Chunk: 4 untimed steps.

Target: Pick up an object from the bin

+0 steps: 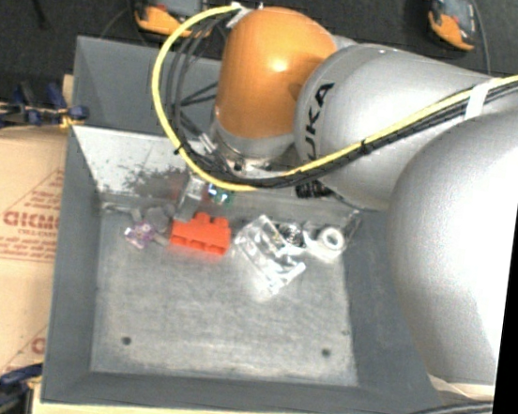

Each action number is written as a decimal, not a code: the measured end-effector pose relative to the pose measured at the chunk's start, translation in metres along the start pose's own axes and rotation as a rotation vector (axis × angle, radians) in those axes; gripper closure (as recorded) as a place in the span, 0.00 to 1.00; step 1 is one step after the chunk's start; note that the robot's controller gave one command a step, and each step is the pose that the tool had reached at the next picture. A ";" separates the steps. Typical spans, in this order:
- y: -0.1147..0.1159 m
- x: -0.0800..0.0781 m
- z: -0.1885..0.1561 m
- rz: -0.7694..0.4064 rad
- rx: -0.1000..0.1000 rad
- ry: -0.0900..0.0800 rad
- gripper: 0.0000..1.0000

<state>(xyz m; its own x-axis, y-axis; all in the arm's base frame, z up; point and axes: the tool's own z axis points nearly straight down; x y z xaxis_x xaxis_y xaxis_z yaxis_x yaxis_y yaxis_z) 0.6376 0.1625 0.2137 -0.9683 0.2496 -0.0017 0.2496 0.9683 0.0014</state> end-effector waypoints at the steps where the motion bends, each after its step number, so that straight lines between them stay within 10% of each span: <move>1: 0.030 -0.003 0.014 0.218 -0.001 -0.002 1.00; 2: 0.066 0.020 0.025 0.363 0.000 0.000 1.00; 3: 0.065 0.019 0.024 0.362 0.001 -0.002 0.00; 4: 0.037 -0.006 0.120 0.290 0.007 0.002 0.00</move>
Offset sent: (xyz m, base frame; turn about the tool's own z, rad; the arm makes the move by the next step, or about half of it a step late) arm 0.0098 0.0285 -0.0146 0.2217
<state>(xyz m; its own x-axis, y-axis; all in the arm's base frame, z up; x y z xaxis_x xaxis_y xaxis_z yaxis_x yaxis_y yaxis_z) 0.6531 0.1972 0.0940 -0.8566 0.5160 0.0000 0.5160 0.8566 -0.0054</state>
